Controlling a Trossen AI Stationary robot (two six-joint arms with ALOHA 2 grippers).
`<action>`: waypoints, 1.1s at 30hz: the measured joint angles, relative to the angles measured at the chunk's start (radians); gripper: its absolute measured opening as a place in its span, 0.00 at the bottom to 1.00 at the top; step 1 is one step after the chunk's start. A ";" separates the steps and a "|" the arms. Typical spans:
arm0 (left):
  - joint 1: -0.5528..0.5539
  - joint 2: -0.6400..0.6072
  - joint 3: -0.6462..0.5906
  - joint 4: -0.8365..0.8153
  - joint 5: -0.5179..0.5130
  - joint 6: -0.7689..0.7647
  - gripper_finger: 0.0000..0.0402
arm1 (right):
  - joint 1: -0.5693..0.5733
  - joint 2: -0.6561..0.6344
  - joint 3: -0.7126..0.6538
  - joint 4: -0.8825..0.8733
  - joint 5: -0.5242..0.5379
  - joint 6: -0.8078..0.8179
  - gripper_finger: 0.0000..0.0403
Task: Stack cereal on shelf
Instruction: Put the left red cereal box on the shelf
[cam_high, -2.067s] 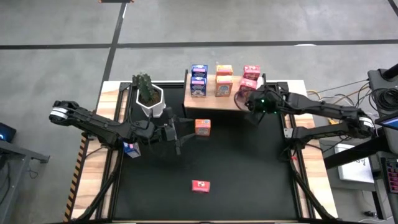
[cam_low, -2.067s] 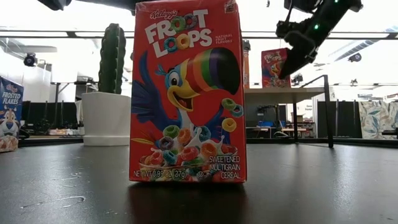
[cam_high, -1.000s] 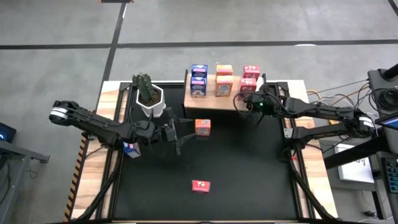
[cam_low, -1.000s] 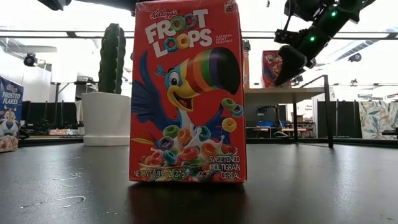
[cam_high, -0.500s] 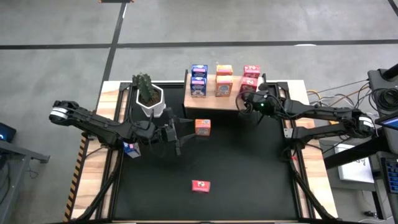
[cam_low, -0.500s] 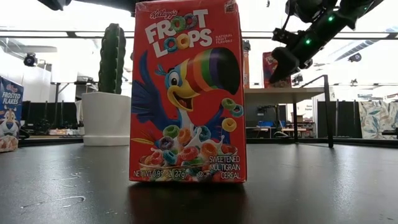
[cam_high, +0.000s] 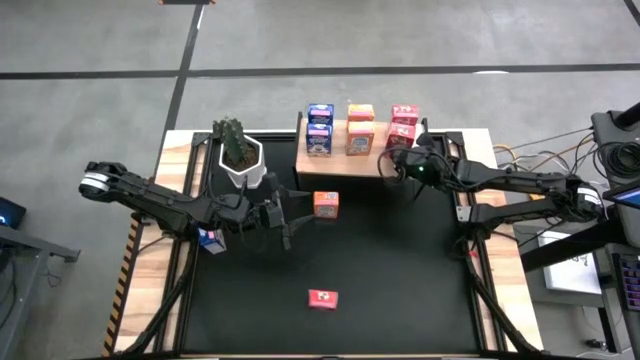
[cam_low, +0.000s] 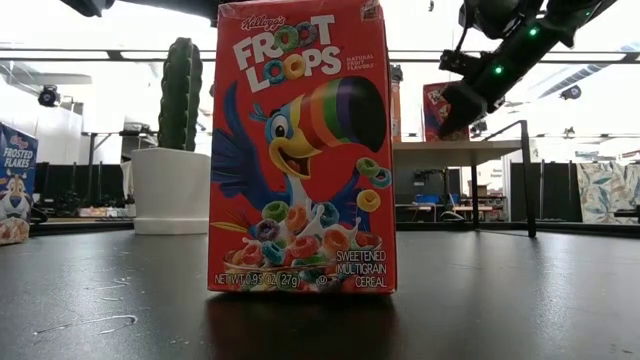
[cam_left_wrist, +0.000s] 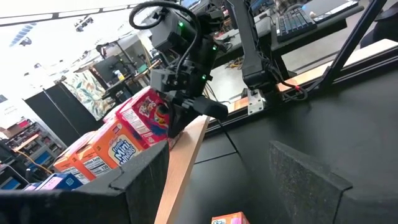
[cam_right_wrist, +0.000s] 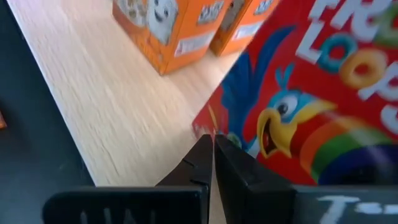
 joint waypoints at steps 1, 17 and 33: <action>0.000 0.000 0.000 0.000 0.000 0.000 0.64 | 0.000 0.000 0.000 -0.012 0.000 -0.001 0.02; 0.000 0.000 0.000 -0.007 0.000 -0.004 0.64 | -0.002 -0.001 0.000 -0.072 0.051 -0.054 0.02; 0.000 0.000 0.000 -0.007 0.000 -0.004 0.64 | 0.019 -0.002 0.018 0.119 -0.106 0.043 0.02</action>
